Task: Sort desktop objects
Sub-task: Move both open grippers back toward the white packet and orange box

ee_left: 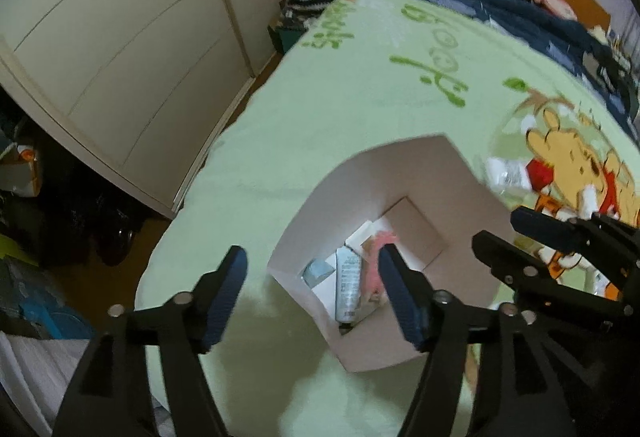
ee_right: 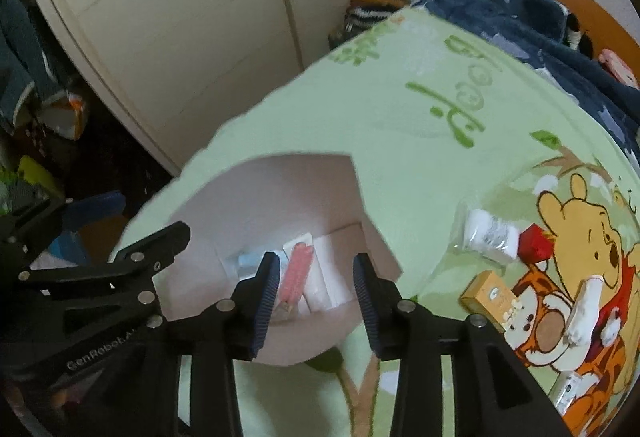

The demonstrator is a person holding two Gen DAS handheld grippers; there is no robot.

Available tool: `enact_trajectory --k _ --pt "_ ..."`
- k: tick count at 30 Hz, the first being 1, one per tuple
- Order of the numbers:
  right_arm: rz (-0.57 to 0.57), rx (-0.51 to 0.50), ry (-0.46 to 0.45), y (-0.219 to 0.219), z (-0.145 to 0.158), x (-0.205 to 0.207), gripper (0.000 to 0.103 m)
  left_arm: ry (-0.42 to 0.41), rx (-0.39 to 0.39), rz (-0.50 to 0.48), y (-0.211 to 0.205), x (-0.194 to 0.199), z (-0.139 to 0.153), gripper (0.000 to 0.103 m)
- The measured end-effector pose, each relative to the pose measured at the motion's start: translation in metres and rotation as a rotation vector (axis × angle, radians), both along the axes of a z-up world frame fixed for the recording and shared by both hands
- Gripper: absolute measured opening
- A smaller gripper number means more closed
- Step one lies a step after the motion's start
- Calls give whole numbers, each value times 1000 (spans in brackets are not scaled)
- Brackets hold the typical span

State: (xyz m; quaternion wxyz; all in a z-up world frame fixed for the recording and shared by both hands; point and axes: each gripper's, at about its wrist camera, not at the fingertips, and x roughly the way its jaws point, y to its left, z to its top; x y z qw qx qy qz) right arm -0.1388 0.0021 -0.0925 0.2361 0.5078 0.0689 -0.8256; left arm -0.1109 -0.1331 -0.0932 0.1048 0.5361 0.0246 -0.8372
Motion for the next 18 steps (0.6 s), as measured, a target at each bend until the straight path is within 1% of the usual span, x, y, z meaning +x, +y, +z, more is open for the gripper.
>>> enact_trajectory --k 3,7,12,14,18 --pt "-49 -26 42 19 21 12 39 50 -12 -8 8 10 21 71" --pt "-115 -40 92 49 45 36 39 97 -15 -41 31 27 42 72" --pt "-227 -45 116 98 54 81 39 115 2 -123 78 51 52 72" --pt "-281 -37 106 120 50 100 39 116 -1 -168 101 59 50 72" --pt "-400 -33 76 163 36 132 39 99 25 -265 147 72 42 72"
